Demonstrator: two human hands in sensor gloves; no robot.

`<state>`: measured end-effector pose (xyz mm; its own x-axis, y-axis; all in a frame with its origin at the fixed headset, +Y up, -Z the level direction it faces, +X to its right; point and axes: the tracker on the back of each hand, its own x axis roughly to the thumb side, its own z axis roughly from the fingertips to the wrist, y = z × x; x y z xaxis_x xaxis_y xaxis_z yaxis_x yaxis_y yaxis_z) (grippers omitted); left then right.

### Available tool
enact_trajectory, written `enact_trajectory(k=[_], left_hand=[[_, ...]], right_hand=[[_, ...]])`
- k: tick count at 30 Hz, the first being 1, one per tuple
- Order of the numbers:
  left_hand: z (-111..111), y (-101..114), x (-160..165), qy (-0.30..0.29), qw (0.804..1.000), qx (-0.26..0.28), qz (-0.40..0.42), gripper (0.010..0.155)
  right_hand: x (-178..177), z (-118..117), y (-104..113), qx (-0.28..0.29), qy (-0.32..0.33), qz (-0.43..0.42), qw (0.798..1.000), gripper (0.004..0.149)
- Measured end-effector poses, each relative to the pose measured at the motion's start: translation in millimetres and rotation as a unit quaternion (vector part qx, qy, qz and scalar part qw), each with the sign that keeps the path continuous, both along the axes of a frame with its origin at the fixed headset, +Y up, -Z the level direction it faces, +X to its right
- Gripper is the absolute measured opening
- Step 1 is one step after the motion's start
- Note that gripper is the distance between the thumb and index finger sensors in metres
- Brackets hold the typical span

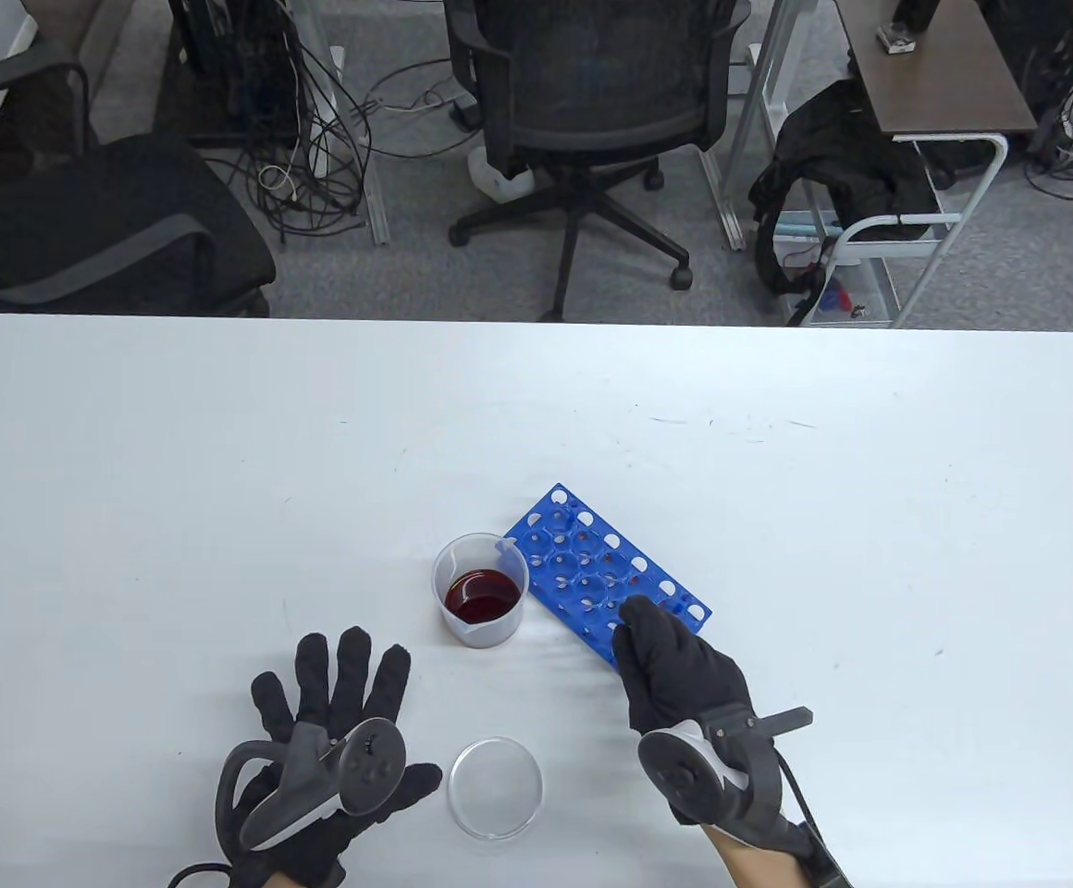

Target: Dip glass rod and spread liquid on culture dish

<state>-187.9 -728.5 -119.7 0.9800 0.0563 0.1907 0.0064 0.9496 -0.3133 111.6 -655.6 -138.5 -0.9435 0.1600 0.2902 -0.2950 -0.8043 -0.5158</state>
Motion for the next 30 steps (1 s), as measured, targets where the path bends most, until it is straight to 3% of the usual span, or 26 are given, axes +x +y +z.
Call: enact_trajectory(k=[5, 14, 23, 30], left_hand=[[0.5, 0.1, 0.6, -0.003, 1.0, 0.001, 0.002, 0.106], [2.2, -0.4, 3.4, -0.013, 1.0, 0.002, 0.005, 0.106], [3.8, -0.9, 5.7, -0.024, 1.0, 0.007, 0.011, 0.107], [11.8, 6.4, 12.1, -0.041, 0.996, 0.069, 0.034, 0.108]], right_hand=[[-4.3, 14.6, 17.9, 0.021, 0.017, -0.017, 0.999, 0.042], [-35.9, 42.8, 29.6, 0.019, 0.123, -0.094, 0.988, 0.042], [-75.0, 60.1, -2.4, -0.002, 0.217, -0.122, 0.969, 0.042], [-88.3, 58.8, -35.8, -0.005, 0.244, -0.126, 0.962, 0.042]])
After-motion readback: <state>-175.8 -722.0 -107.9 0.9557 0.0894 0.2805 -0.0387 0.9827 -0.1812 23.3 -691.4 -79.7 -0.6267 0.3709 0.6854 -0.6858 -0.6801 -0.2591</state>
